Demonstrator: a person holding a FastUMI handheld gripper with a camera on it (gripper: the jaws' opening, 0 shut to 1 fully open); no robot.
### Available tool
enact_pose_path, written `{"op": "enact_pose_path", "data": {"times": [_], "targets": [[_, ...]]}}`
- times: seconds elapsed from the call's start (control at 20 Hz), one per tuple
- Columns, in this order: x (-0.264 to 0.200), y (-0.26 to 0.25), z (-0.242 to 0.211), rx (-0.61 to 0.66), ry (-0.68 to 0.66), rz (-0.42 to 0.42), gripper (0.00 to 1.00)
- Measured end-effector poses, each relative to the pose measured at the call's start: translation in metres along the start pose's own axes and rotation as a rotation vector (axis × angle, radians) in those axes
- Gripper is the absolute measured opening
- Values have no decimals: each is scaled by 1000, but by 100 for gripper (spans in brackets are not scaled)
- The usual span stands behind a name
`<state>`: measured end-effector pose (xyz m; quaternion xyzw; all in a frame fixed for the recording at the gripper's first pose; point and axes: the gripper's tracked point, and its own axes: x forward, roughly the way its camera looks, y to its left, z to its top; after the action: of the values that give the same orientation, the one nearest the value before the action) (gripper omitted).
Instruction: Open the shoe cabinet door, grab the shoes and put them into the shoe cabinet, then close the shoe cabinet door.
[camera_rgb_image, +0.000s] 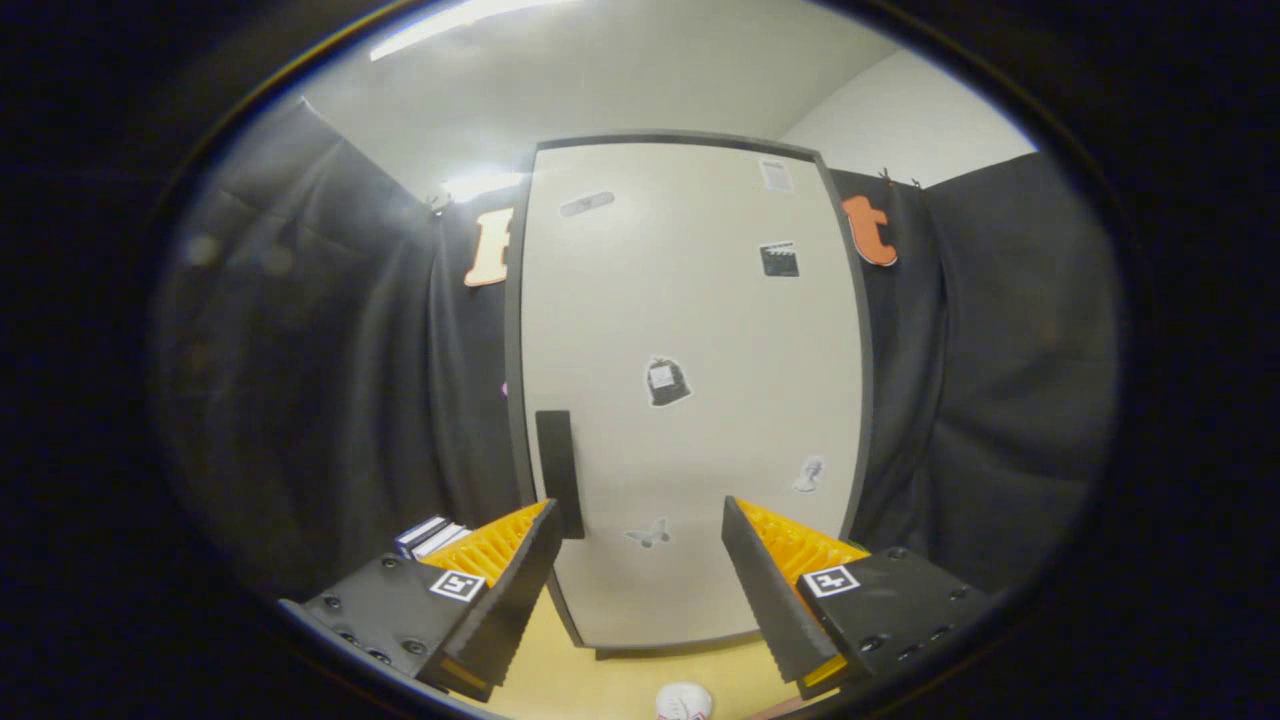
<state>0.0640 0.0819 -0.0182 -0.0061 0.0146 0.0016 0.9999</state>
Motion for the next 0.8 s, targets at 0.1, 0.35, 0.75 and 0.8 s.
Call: {"op": "enact_pose_path", "data": {"times": [0.1,0.35,0.75,0.8], "targets": [[17,20,-5,-2,2,7,99],[57,47,-21,26,34,3,99],[108,57,-24,32,3,-51,98],[113,57,-24,26,0,-64,98]]}}
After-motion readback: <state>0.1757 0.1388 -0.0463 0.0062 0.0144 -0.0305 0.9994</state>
